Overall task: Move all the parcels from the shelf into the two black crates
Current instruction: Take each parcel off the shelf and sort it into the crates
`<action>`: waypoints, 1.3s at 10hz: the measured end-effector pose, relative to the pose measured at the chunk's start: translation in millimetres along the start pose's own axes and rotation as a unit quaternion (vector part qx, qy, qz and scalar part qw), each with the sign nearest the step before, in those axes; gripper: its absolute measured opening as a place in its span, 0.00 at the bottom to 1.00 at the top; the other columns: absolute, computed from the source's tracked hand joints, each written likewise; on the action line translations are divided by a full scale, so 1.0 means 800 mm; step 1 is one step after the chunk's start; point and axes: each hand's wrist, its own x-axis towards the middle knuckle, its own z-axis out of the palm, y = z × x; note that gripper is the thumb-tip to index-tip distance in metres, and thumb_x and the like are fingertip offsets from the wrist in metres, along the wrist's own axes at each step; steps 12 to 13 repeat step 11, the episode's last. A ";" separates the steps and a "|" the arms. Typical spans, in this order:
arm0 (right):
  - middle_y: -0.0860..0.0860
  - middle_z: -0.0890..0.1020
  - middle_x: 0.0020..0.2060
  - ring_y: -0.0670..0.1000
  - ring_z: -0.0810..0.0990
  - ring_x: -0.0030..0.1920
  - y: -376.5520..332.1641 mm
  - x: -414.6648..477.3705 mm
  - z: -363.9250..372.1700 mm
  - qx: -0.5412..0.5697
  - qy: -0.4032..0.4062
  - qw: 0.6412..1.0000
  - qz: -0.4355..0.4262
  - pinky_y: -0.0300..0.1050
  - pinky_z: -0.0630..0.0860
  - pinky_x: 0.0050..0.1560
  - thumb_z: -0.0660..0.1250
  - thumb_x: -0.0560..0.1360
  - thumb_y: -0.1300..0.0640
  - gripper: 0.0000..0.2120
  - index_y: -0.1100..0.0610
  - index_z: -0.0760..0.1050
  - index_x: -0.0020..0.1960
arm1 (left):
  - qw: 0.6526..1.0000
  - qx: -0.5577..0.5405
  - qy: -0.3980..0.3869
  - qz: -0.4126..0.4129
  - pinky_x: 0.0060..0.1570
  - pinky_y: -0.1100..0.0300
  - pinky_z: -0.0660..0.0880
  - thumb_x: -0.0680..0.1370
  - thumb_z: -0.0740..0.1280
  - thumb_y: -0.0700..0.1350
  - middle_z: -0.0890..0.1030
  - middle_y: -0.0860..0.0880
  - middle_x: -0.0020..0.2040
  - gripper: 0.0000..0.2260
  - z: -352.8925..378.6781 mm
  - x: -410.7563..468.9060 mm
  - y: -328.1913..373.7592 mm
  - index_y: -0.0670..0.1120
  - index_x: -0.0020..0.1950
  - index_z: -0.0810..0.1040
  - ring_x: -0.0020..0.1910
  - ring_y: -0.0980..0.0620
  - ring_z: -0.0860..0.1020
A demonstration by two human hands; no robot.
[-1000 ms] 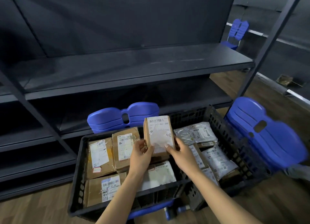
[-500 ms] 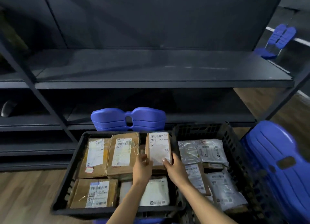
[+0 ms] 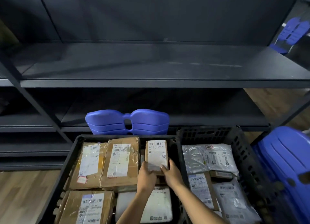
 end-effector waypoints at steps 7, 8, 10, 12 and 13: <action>0.53 0.52 0.78 0.51 0.51 0.77 0.021 0.019 -0.007 -0.251 0.004 0.944 -0.214 0.43 0.50 0.75 0.55 0.81 0.60 0.28 0.58 0.49 0.78 | 0.924 0.353 0.011 0.146 0.75 0.54 0.42 0.82 0.52 0.41 0.39 0.43 0.79 0.30 0.029 0.012 -0.003 0.40 0.78 0.39 0.78 0.45 0.38; 0.51 0.42 0.78 0.51 0.41 0.78 0.031 0.021 -0.011 -0.383 -0.040 0.887 -0.255 0.42 0.47 0.76 0.52 0.79 0.68 0.32 0.57 0.44 0.79 | 0.856 0.486 -0.029 0.176 0.76 0.53 0.42 0.80 0.53 0.35 0.37 0.42 0.78 0.31 0.020 0.017 -0.020 0.39 0.76 0.35 0.77 0.44 0.37; 0.49 0.36 0.77 0.50 0.37 0.77 0.035 0.026 -0.011 -0.426 -0.071 0.869 -0.240 0.43 0.52 0.75 0.52 0.76 0.70 0.36 0.56 0.40 0.78 | 0.796 0.566 -0.068 0.201 0.76 0.55 0.52 0.82 0.53 0.38 0.35 0.40 0.77 0.31 0.015 0.030 -0.036 0.37 0.76 0.35 0.77 0.44 0.39; 0.49 0.37 0.77 0.51 0.37 0.77 0.023 0.019 -0.015 -0.425 -0.077 0.873 -0.227 0.46 0.50 0.75 0.52 0.77 0.67 0.34 0.56 0.41 0.79 | 0.783 0.583 -0.080 0.201 0.77 0.53 0.47 0.81 0.57 0.42 0.36 0.40 0.78 0.34 0.010 0.026 -0.028 0.37 0.76 0.36 0.77 0.43 0.38; 0.49 0.37 0.77 0.51 0.37 0.77 0.023 0.019 -0.015 -0.425 -0.077 0.873 -0.227 0.46 0.50 0.75 0.52 0.77 0.67 0.34 0.56 0.41 0.79 | 0.783 0.583 -0.080 0.201 0.77 0.53 0.47 0.81 0.57 0.42 0.36 0.40 0.78 0.34 0.010 0.026 -0.028 0.37 0.76 0.36 0.77 0.43 0.38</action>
